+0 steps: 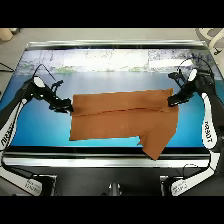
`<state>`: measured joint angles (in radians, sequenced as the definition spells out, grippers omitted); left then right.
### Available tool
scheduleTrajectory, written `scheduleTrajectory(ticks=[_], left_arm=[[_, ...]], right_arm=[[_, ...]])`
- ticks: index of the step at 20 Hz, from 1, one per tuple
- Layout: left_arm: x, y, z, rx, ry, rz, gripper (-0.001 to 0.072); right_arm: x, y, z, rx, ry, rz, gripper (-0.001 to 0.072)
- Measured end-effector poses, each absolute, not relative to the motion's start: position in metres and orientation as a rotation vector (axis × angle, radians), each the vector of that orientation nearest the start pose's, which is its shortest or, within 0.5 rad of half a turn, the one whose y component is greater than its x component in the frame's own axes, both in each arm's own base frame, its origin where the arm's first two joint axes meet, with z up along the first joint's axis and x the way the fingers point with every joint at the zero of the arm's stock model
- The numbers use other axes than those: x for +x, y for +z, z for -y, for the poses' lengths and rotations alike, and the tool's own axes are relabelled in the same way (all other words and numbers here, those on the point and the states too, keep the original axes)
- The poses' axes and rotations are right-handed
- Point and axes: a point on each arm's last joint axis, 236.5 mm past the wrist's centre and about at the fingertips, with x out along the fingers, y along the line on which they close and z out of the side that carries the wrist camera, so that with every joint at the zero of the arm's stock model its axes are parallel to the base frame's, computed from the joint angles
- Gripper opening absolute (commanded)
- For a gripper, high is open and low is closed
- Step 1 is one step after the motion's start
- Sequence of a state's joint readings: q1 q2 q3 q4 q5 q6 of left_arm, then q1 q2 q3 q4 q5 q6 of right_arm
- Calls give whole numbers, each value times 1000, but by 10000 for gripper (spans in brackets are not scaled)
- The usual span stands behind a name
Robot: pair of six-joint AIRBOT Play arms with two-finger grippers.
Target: Fold the shirts.
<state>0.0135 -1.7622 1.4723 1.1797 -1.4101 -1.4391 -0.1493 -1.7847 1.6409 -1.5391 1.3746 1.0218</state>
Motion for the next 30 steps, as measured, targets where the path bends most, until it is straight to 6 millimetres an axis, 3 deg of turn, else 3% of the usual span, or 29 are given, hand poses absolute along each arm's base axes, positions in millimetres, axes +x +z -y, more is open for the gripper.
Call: scheduleTrajectory(ticks=[4, 7, 9, 12, 15, 22, 25, 26, 30], left_arm=[[383, -51, 60, -317, -308, -1678, 455], [346, -45, 51, -351, -277, -1717, 454], [313, -58, 52, -374, -256, -1746, 454], [266, -81, 58, -412, -239, -1784, 454], [243, -95, 71, -456, -256, -1789, 454], [244, -104, 106, -510, -285, -1735, 449], [249, -111, 113, -506, -270, -1718, 88], [250, -112, 114, -508, -260, -1712, 28], [257, -114, 117, -523, -238, -1689, 27]], right_arm=[[409, -27, 82, -241, 299, -1586, 411], [367, -15, 104, -146, 274, -1672, 378], [347, -12, 109, -96, 266, -1696, 377], [334, -11, 106, -44, 275, -1693, 377], [332, -10, 100, -13, 289, -1679, 351], [329, -10, 98, 7, 297, -1676, 356], [326, -12, 97, 8, 300, -1686, 396], [321, -14, 96, 12, 306, -1702, 409], [285, -35, 83, 43, 343, -1784, 423]])
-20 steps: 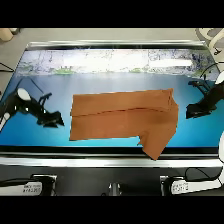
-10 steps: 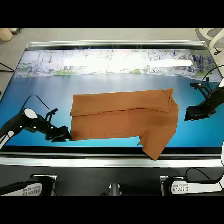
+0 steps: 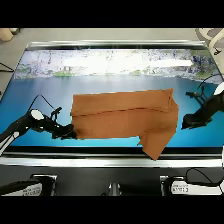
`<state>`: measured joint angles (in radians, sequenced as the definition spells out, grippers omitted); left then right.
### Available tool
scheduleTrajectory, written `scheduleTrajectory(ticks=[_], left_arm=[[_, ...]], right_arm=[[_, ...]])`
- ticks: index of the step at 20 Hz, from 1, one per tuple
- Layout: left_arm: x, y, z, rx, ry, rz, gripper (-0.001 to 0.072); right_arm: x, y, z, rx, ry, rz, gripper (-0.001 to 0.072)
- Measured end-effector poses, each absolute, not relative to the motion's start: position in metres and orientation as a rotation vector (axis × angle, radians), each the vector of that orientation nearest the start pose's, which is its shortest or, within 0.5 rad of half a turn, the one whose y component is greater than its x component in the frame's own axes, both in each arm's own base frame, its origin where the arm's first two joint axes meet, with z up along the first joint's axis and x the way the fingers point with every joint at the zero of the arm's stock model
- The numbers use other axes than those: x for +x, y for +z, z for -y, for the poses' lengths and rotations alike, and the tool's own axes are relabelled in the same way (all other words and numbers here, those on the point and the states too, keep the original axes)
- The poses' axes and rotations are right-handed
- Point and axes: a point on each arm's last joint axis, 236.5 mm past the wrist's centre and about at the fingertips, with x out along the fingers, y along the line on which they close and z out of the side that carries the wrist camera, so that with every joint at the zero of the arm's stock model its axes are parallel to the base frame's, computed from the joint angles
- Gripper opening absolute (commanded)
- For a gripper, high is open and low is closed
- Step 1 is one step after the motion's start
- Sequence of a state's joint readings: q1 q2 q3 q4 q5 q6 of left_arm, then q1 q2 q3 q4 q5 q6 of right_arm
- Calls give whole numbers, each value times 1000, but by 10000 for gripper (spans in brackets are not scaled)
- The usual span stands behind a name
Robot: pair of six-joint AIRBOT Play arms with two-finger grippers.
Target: Fold the shirts.
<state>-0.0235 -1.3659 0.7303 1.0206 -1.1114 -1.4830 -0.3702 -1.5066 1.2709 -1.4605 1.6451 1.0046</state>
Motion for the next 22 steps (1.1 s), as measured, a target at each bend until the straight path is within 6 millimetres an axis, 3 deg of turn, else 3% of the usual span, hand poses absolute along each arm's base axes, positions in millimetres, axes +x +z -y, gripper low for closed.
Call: scheduleTrajectory(ticks=[5, 13, 16, 19, 22], left_arm=[[263, -115, 116, -522, -227, -1661, 27], [265, -114, 115, -514, -223, -1650, 27], [265, -114, 115, -514, -222, -1648, 27], [265, -114, 115, -515, -221, -1648, 27], [266, -114, 115, -515, -221, -1646, 27]], right_arm=[[250, -72, 49, 137, 433, -1809, 422], [250, -104, 25, 240, 420, -1735, 402], [250, -108, 19, 281, 411, -1723, 328], [260, -113, 16, 302, 390, -1678, 32], [266, -113, 16, 301, 382, -1645, 18]])
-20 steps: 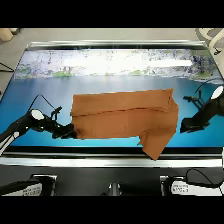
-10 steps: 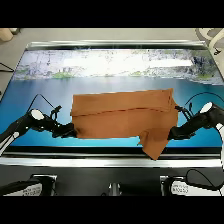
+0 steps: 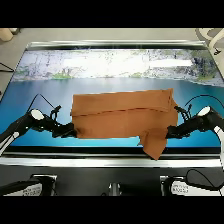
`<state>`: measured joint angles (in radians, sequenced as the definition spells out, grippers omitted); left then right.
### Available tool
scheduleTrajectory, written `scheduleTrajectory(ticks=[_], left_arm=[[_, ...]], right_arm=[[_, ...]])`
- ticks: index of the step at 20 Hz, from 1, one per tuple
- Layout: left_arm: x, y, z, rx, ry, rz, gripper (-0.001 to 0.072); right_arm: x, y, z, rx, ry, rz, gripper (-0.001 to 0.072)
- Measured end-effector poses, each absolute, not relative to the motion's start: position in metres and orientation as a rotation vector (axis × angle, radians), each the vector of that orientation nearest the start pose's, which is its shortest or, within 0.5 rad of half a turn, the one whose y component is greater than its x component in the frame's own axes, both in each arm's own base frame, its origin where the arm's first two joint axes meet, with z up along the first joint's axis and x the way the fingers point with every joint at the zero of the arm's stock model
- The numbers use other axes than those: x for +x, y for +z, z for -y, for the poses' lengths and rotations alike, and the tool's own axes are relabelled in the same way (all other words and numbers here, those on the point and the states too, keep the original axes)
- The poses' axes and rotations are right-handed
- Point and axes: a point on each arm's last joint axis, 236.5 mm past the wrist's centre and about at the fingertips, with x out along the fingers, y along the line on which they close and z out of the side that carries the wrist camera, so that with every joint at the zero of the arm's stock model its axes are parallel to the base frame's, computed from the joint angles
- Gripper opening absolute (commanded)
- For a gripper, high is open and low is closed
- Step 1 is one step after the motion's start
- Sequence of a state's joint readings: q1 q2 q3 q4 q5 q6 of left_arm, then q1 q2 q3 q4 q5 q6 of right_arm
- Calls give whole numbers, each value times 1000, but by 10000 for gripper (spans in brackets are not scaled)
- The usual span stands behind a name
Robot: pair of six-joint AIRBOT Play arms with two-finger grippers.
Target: Fold the shirts.
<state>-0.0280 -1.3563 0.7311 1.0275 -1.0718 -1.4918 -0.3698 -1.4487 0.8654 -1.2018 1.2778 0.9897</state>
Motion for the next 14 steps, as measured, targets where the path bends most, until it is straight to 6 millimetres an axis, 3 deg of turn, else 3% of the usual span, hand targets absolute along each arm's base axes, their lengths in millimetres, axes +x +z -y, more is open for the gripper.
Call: scheduleTrajectory(ticks=[5, 9, 12, 14], left_arm=[[288, -105, 108, -465, -221, -1566, 26], [328, -56, 114, -455, -273, -1420, 24], [369, -15, 114, -443, -298, -1292, 24], [395, 0, 110, -449, -290, -1232, 25]], right_arm=[[292, -80, 15, 238, 412, -1502, 16], [337, -29, 22, 175, 416, -1328, 15], [383, 12, 36, 115, 385, -1185, 16], [415, 31, 45, 100, 361, -1102, 16]])
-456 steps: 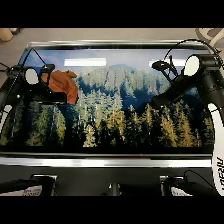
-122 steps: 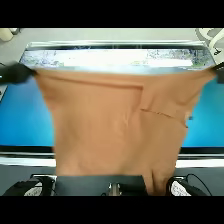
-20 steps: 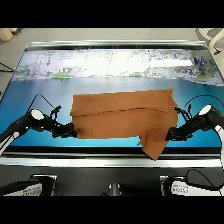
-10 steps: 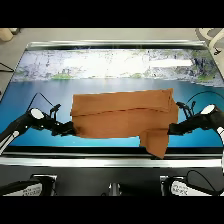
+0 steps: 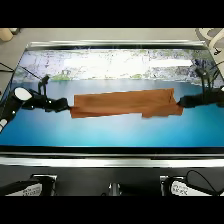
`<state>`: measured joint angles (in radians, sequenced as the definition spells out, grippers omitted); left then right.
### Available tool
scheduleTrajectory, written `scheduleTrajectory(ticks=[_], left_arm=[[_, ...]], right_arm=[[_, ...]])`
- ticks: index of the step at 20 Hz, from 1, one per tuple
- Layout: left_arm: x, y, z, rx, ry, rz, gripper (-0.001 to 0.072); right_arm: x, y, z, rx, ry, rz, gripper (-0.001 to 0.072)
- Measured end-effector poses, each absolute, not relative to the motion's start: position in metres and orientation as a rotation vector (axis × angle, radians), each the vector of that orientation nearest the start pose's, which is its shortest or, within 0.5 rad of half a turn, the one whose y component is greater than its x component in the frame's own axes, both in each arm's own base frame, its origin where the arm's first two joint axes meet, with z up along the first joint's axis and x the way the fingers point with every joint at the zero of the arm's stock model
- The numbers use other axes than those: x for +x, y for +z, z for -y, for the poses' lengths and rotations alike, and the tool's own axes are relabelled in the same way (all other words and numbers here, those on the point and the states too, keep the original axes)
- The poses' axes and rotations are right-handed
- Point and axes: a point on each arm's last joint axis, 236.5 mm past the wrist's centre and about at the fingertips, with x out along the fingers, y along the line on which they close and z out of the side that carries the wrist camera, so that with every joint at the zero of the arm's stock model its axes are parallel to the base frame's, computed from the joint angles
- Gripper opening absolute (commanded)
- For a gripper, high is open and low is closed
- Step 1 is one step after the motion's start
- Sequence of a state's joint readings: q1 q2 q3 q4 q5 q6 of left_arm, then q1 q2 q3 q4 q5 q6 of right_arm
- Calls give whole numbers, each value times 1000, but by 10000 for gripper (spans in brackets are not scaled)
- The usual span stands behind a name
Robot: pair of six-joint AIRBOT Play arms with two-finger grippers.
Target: Fold the shirts.
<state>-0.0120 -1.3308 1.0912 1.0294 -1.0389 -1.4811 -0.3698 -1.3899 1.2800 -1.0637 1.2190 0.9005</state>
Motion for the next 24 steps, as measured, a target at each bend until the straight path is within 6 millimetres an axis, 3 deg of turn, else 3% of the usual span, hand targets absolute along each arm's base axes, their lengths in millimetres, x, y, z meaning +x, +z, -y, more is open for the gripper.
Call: scheduleTrajectory(ticks=[2, 4, 8, 11, 12, 13, 14, 15, 17, 19, 22, 24], left_arm=[[420, 5, 103, -473, -267, -1204, 25], [442, -1, 97, -494, -246, -1200, 26], [477, -28, 92, -537, -207, -1231, 26], [491, -52, 90, -562, -186, -1264, 34], [493, -60, 91, -572, -183, -1276, 139], [495, -67, 93, -589, -183, -1288, 367], [496, -71, 95, -611, -183, -1296, 567], [498, -74, 98, -633, -187, -1300, 581], [502, -69, 100, -661, -200, -1296, 580], [508, -55, 96, -659, -225, -1279, 579], [513, -16, 94, -642, -273, -1228, 570], [513, 10, 95, -622, -300, -1190, 570]], right_arm=[[446, 39, 51, 113, 344, -1039, 16], [475, 34, 48, 127, 344, -1003, 16], [516, 0, 38, 151, 329, -978, 18], [536, -21, 36, 175, 295, -962, 26], [540, -28, 36, 181, 286, -961, 141], [543, -34, 37, 185, 278, -961, 390], [544, -40, 37, 191, 275, -967, 654], [545, -43, 36, 189, 275, -971, 699], [544, -42, 38, 164, 289, -967, 706], [534, -39, 55, 102, 285, -991, 711], [504, -53, 83, 53, 280, -1106, 712], [487, -67, 91, 58, 292, -1179, 712]])
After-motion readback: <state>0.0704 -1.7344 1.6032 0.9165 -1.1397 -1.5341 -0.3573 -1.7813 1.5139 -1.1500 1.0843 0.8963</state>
